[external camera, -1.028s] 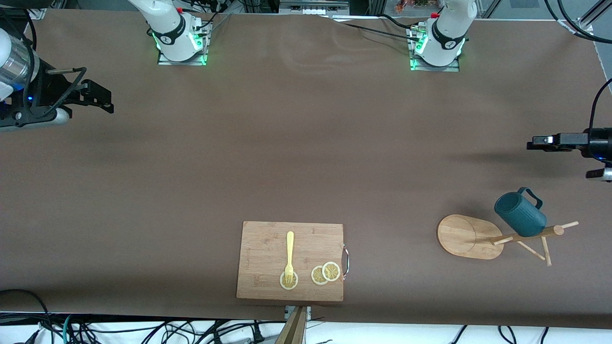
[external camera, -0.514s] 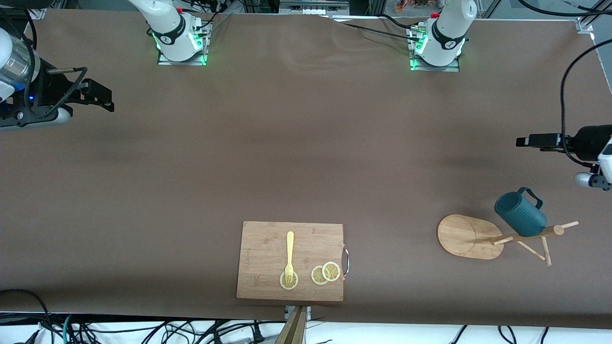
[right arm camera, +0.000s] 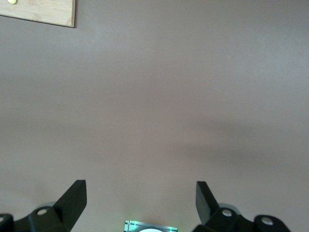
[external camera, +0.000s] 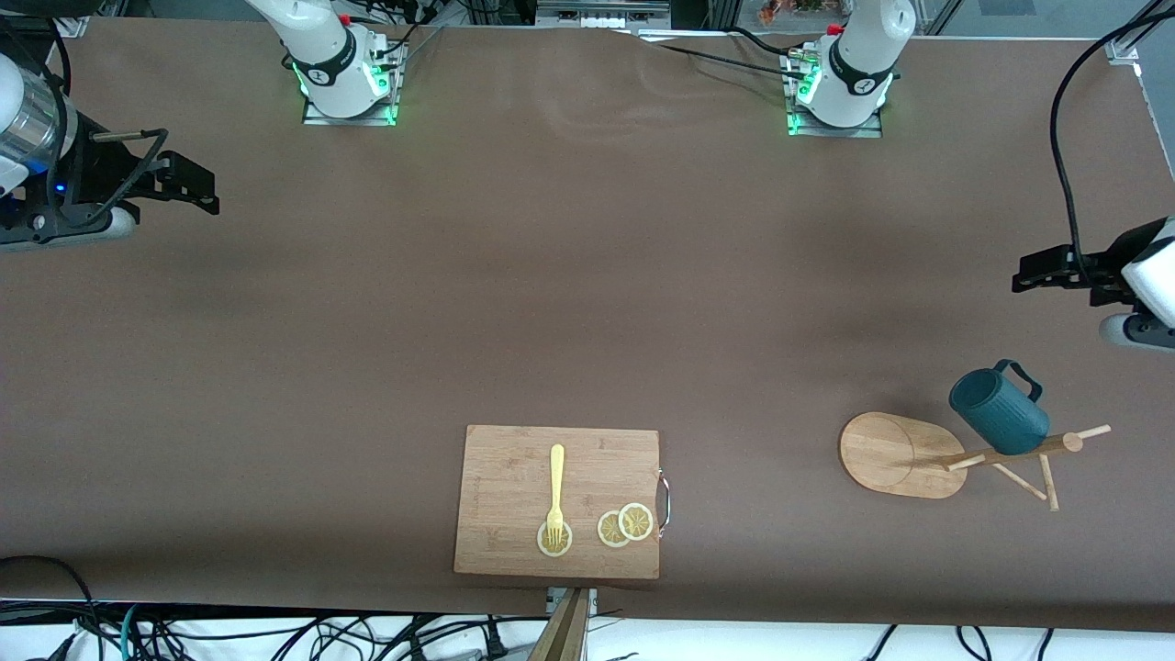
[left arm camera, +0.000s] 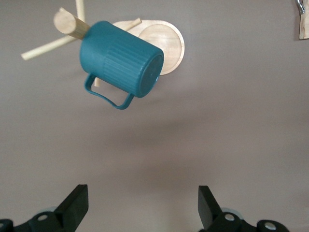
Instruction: Pass cup and hang on rack
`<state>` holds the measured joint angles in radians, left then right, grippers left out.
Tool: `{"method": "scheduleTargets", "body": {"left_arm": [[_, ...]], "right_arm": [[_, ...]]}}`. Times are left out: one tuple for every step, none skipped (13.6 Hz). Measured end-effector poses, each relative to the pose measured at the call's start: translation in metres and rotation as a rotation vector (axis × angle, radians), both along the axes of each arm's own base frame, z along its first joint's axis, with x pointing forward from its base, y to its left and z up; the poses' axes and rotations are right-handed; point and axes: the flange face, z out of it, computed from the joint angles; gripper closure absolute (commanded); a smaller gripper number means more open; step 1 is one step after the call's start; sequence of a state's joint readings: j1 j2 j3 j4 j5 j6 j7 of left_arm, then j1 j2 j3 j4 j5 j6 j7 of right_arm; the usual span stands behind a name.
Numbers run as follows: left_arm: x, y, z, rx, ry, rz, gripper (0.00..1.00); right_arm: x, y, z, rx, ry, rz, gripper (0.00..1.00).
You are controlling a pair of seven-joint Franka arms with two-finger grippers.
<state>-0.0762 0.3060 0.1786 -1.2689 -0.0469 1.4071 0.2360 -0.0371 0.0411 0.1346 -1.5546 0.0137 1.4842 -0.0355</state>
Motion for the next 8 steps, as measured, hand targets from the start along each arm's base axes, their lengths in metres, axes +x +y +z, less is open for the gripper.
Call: {"method": "scheduleTargets", "body": {"left_arm": [[-0.003,0.000,0.009,0.000,0.007,0.000,0.00],[-0.007,-0.001,0.015,0.000,0.021,0.006,0.00],[-0.011,-0.002,0.019,0.003,0.032,0.035,0.00],[-0.015,-0.004,0.025,0.010,0.034,0.081,0.00],[-0.021,-0.008,0.031,0.015,0.038,0.130,0.00],[-0.028,-0.013,0.036,0.017,0.043,0.170,0.00],[-0.036,-0.016,0.039,0.017,0.047,0.195,0.00],[-0.044,-0.015,0.039,0.014,0.053,0.207,0.00]], "right_arm": [[0.000,0.000,0.000,0.000,0.000,0.000,0.00],[0.000,0.000,0.000,0.000,0.000,0.000,0.00],[0.000,0.000,0.000,0.000,0.000,0.000,0.00],[0.000,0.000,0.000,0.000,0.000,0.000,0.00],[0.000,0.000,0.000,0.000,0.000,0.000,0.00],[0.000,0.000,0.000,0.000,0.000,0.000,0.00],[0.000,0.000,0.000,0.000,0.000,0.000,0.00],[0.000,0.000,0.000,0.000,0.000,0.000,0.00]]}}
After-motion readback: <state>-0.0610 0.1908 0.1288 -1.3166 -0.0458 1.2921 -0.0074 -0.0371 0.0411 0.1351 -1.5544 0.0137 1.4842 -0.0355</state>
